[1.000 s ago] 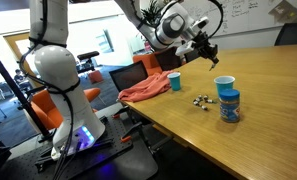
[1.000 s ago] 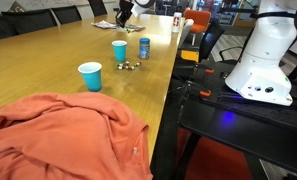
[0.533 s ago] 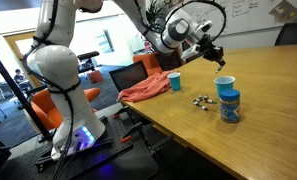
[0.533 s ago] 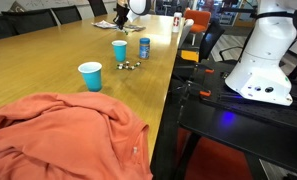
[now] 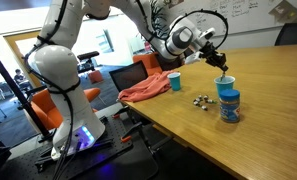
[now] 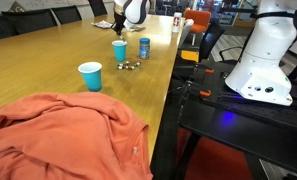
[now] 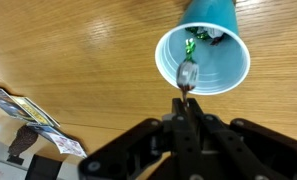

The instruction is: Place one piece of candy in the light blue cup on the right

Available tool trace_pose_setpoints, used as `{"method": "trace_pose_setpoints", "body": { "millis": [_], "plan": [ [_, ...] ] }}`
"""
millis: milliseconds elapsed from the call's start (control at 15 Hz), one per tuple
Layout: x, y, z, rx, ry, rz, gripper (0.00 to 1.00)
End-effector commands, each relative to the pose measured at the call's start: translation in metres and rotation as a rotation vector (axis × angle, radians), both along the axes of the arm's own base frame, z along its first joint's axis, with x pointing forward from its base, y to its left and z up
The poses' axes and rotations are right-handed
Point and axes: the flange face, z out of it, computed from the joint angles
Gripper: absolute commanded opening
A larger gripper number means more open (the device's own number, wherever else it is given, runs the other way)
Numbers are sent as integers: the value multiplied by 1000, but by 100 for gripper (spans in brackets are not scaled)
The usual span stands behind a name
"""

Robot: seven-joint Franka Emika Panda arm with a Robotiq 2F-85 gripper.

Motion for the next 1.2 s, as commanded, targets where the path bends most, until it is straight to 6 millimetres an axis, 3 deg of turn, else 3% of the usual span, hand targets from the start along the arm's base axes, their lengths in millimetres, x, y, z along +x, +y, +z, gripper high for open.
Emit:
{"method": "trace_pose_setpoints", "body": {
  "millis": [0, 200, 533, 800, 1133],
  "plan": [
    [7, 6, -1, -5, -36, 30, 41],
    [2, 12, 4, 2, -49, 42, 64],
    [-47, 35, 25, 73, 32, 27, 99],
    [-86, 41, 43, 147, 79, -21, 100],
    [-116, 37, 53, 207, 244, -113, 100]
  ]
}}
